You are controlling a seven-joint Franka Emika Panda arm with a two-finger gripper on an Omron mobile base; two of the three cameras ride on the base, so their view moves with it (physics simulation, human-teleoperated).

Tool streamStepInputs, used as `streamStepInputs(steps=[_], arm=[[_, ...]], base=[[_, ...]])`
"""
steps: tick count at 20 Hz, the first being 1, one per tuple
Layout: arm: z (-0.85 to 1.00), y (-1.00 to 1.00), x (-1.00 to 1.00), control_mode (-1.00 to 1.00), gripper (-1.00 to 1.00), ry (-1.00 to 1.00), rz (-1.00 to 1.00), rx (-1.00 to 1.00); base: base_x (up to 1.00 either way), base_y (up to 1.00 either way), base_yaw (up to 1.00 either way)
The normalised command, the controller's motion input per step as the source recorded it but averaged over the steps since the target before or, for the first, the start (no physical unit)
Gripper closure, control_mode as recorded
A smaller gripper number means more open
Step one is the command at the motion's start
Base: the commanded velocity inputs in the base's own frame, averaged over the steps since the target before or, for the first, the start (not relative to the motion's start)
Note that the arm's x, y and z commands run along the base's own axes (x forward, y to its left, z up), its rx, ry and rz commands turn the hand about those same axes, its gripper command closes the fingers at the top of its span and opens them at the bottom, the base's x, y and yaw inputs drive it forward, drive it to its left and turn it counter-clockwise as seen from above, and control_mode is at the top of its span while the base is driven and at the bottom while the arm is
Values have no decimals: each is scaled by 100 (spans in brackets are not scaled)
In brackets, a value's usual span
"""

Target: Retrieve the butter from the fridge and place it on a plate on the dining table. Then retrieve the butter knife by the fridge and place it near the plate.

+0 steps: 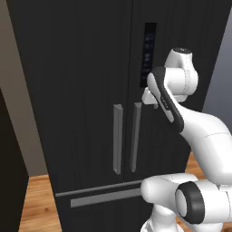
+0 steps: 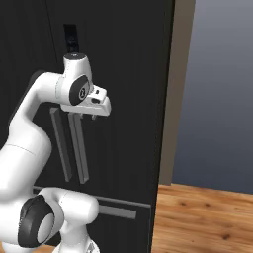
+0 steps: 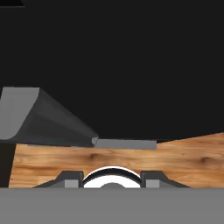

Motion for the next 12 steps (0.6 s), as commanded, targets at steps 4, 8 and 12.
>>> streamStepInputs(steps=[4,8,12], arm=[[0,0,0,100,-100,0,0,0],[0,0,0,100,-100,0,0,0],[0,0,0,100,-100,0,0,0]], base=[[-7,7,0],[-32,54,-3],[-16,34,-1]])
